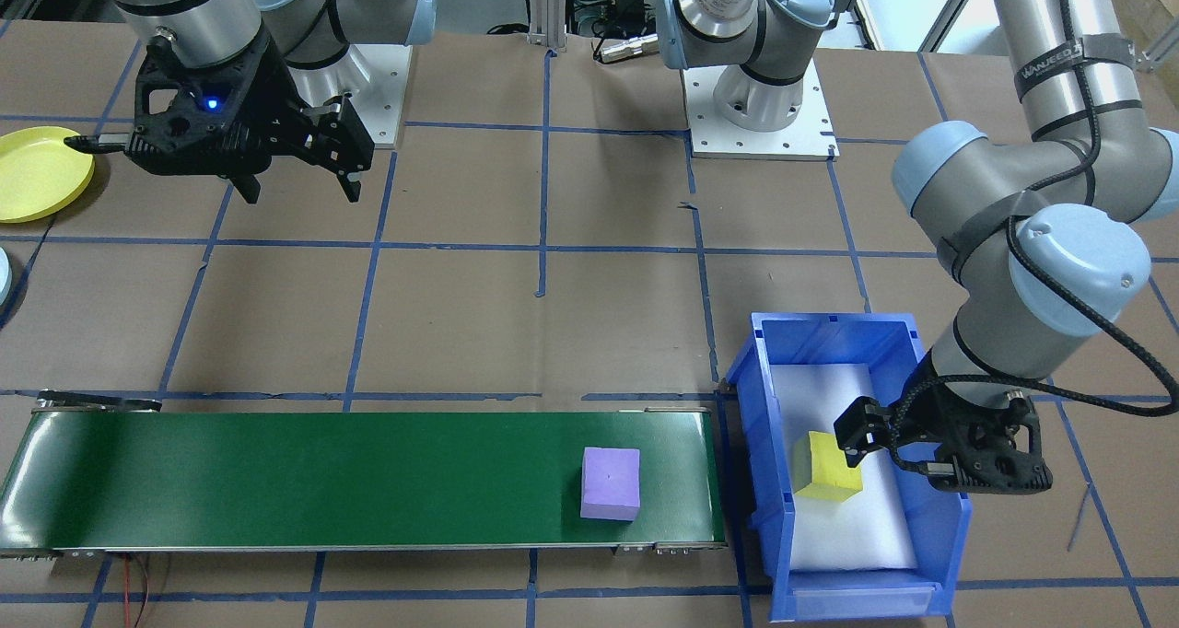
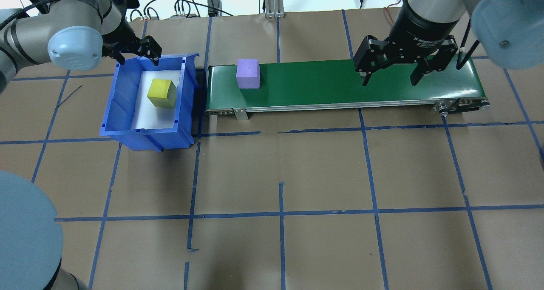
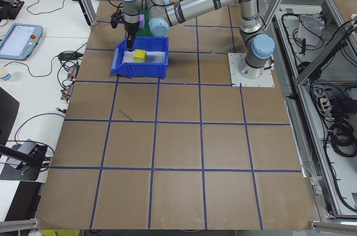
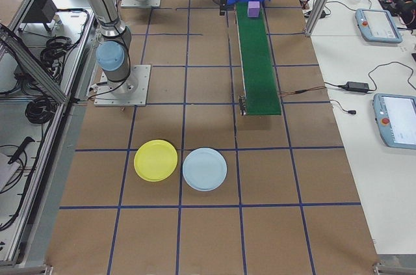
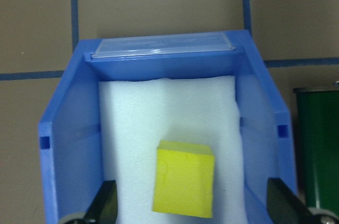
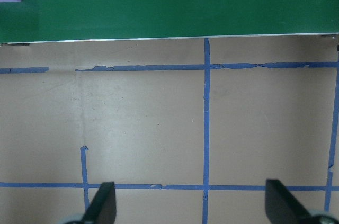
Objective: Move block left to right into plate
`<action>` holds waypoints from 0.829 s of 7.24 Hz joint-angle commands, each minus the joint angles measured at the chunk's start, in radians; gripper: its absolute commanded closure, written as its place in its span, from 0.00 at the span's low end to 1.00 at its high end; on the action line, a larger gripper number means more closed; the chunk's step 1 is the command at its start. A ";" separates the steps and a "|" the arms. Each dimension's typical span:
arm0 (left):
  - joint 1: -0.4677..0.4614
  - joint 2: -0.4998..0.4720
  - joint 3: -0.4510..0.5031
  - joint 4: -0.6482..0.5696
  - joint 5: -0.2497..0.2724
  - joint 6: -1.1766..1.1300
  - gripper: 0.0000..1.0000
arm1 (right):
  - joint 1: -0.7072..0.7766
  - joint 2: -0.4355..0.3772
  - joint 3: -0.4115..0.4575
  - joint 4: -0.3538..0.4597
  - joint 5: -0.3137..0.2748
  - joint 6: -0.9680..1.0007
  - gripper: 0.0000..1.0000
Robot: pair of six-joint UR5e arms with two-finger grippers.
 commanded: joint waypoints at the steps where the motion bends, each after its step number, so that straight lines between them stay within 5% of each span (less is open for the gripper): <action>1: 0.009 -0.034 -0.005 0.002 -0.022 0.006 0.00 | 0.000 0.000 0.003 0.000 -0.001 0.000 0.00; 6: 0.009 -0.038 -0.091 0.013 -0.084 0.010 0.00 | -0.020 0.000 0.001 -0.010 0.013 -0.015 0.00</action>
